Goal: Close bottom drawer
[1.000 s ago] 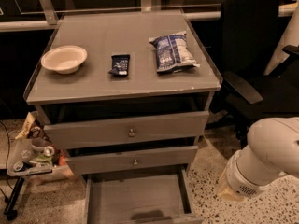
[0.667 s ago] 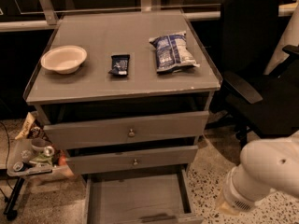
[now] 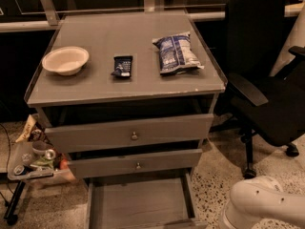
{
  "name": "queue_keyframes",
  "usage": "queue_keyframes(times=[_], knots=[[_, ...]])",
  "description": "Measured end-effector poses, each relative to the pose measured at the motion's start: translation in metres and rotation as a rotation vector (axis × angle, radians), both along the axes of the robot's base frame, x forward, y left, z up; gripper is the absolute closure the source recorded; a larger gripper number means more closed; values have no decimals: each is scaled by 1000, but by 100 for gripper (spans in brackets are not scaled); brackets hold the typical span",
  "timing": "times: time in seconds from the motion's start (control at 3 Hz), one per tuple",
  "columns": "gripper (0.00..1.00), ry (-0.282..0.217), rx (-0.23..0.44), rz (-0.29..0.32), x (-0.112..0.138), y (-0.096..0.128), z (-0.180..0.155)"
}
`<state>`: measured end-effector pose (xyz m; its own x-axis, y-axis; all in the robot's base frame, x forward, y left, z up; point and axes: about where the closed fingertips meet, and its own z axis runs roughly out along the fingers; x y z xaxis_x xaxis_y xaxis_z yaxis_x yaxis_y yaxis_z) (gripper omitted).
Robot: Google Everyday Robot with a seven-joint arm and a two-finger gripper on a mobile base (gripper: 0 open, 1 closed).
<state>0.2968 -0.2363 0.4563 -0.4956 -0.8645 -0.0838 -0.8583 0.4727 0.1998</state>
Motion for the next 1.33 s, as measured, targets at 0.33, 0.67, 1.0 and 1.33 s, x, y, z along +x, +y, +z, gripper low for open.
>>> queue_keyframes(times=[0.33, 0.67, 1.0, 1.33], knots=[[100, 33, 14, -2, -9, 3, -16], [100, 33, 14, -2, -9, 3, -16], [100, 62, 31, -35, -8, 0, -44], [100, 100, 62, -94, 5, -3, -91]])
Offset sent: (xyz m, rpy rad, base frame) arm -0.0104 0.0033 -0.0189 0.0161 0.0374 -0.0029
